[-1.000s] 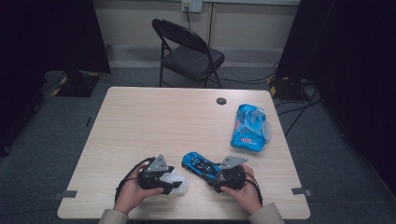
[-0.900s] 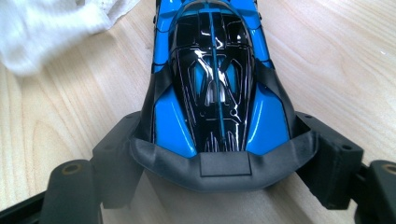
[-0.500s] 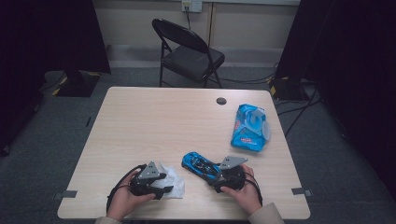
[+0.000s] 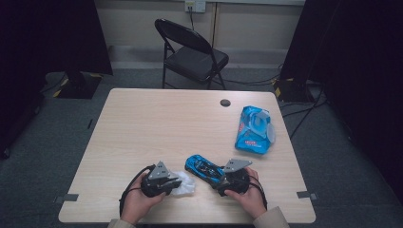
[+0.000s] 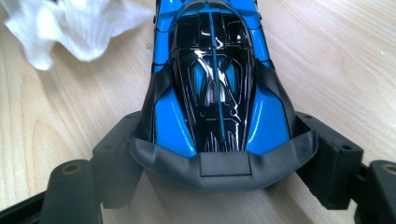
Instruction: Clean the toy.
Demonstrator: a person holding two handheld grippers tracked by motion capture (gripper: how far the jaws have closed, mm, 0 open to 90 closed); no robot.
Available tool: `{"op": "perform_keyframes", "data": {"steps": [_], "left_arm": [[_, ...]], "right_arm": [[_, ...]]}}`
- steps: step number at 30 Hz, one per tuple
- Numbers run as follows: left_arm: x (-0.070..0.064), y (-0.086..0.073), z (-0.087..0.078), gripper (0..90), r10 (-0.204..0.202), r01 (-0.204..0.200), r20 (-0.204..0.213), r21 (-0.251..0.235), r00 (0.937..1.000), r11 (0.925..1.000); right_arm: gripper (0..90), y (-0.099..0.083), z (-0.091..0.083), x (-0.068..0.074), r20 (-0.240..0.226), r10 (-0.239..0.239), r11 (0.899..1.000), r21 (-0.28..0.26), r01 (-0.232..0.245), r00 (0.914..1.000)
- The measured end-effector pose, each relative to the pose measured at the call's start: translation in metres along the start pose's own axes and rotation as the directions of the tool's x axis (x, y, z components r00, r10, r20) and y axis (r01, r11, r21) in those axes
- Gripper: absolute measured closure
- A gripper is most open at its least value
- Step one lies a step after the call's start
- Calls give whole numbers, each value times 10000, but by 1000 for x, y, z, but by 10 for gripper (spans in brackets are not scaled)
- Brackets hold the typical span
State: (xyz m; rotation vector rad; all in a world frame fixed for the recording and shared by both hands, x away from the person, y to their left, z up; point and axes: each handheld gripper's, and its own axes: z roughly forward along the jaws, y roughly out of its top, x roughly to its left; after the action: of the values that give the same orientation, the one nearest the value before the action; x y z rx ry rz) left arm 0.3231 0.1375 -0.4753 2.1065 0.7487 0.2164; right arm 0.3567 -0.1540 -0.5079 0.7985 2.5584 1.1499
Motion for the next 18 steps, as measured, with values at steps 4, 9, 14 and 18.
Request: {"op": "perform_keyframes", "data": {"steps": [4, 9, 14, 18], "left_arm": [[-13, 30, 7, 832, 81, -38, 496, -859, 9987, 9963], [-24, 54, 33, 829, 507, -450, 658, -852, 9965, 9953], [-28, 59, 60, 829, 604, -558, 897, -523, 9941, 9971], [-35, 58, 78, 828, 1090, -1090, 871, -55, 9902, 9940]], "right_arm": [[243, 0, 0, 0, -1, 1, 10000, -3, -1, 10000], [243, 0, 0, 0, -1, 2, 10000, -6, -2, 10000], [243, 0, 0, 0, 0, -3, 10000, -8, 3, 10000], [243, 0, 0, 0, 3, -11, 10000, -8, 11, 10000]]}}
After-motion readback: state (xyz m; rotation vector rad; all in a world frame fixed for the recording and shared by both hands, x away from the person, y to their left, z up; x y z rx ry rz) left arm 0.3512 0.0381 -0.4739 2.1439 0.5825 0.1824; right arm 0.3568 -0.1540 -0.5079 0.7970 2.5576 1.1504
